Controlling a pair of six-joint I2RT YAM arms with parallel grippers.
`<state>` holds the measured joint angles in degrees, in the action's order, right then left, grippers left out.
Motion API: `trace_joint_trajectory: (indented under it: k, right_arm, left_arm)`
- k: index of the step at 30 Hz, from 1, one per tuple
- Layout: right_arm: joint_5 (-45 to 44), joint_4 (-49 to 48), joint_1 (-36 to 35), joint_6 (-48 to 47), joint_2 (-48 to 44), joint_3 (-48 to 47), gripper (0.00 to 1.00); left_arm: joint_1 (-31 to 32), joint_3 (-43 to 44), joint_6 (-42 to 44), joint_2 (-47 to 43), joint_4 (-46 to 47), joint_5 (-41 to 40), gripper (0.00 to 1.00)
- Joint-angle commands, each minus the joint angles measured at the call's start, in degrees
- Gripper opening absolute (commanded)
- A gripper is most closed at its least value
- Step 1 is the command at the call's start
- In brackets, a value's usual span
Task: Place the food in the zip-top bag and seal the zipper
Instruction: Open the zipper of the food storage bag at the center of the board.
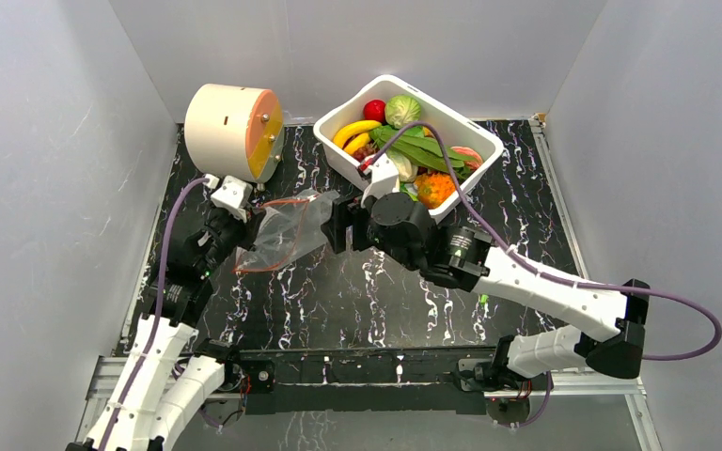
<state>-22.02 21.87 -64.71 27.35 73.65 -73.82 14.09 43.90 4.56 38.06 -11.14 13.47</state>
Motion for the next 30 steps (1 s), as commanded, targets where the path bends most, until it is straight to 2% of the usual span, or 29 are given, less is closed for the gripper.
trace_joint_trajectory:
  k: [1,4,7,13,21,25,30]
  right_arm:
    - [-3.64,6.09,2.57,-11.82,0.18,-7.29,0.69]
    - [-3.41,7.09,5.75,-15.61,1.88,-8.69,0.70]
    - [0.12,7.22,11.89,-18.08,3.28,-9.08,0.70]
    - [8.06,2.81,23.64,-25.30,6.47,-6.92,0.71]
    - [8.26,-0.83,31.59,-36.17,15.12,-8.27,0.71]
    - [9.75,1.93,36.31,-37.51,22.17,-13.45,0.72]
    - [11.37,3.21,38.91,-42.24,29.21,-18.87,0.80]
  left_arm:
    - [-0.13,-0.30,3.34,0.42,4.02,-3.72,0.00]
    - [-0.18,-1.99,2.90,0.52,4.85,-4.40,0.00]
    - [-0.03,-3.41,1.77,-0.01,4.99,-4.27,0.00]
    - [-0.08,-7.79,-3.93,-0.64,7.33,0.90,0.00]
    - [0.06,-12.54,-7.32,-1.49,11.79,6.33,0.00]
    - [0.04,-12.10,-8.12,-0.85,11.33,9.43,0.00]
    - [0.01,-13.72,-6.86,-4.02,11.31,10.84,0.00]
